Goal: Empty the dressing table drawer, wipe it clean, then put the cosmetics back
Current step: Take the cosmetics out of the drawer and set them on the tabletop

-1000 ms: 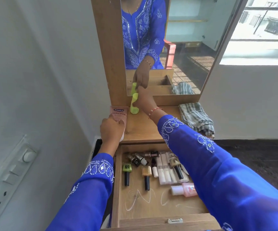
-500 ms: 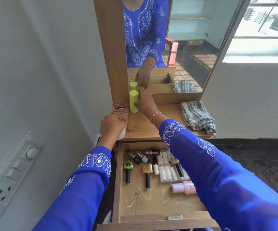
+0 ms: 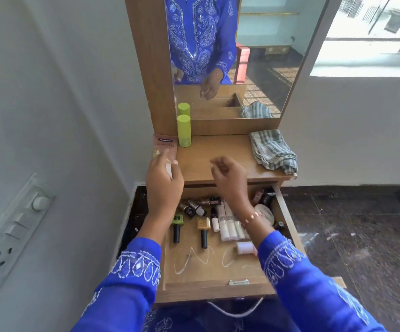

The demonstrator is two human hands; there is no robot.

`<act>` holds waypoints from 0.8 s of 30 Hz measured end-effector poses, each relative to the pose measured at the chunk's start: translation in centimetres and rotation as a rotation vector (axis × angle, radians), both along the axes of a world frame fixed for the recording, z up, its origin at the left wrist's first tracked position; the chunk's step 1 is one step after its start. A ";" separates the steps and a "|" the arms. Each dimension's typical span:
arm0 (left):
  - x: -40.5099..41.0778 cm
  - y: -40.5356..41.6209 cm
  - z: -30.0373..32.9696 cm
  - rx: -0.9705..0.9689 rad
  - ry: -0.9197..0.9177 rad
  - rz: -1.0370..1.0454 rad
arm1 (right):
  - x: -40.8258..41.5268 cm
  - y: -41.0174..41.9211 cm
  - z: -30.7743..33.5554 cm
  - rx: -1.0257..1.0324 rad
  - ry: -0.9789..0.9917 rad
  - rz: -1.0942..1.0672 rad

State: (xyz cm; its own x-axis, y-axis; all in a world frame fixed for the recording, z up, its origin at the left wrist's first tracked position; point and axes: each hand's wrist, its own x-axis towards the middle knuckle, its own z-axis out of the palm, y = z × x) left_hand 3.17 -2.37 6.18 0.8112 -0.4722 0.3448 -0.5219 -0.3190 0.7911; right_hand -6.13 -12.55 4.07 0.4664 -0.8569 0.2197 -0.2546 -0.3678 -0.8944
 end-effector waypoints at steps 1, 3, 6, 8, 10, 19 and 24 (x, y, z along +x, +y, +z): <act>-0.8 0.5 -0.3 -0.034 -0.028 -0.009 | -1.0 0.4 -0.8 0.016 0.002 -0.018; -1.9 1.2 -1.0 -0.074 -0.083 -0.027 | -2.8 1.1 -2.4 0.043 0.027 -0.059; -3.1 2.0 -2.4 -0.096 -0.066 -0.060 | -4.5 1.8 -4.3 0.076 0.085 -0.097; -4.1 2.5 -3.6 -0.082 -0.003 -0.103 | -5.4 2.4 -5.3 0.085 0.141 -0.095; -5.2 2.9 -5.2 -0.048 0.069 -0.150 | -6.1 3.2 -6.4 0.085 0.255 -0.046; -6.4 4.0 -8.4 0.135 0.349 -0.107 | -5.3 6.0 -8.0 -0.156 0.811 0.569; -6.1 4.3 -8.7 0.206 0.363 -0.103 | -5.2 6.3 -8.3 -0.198 0.879 0.641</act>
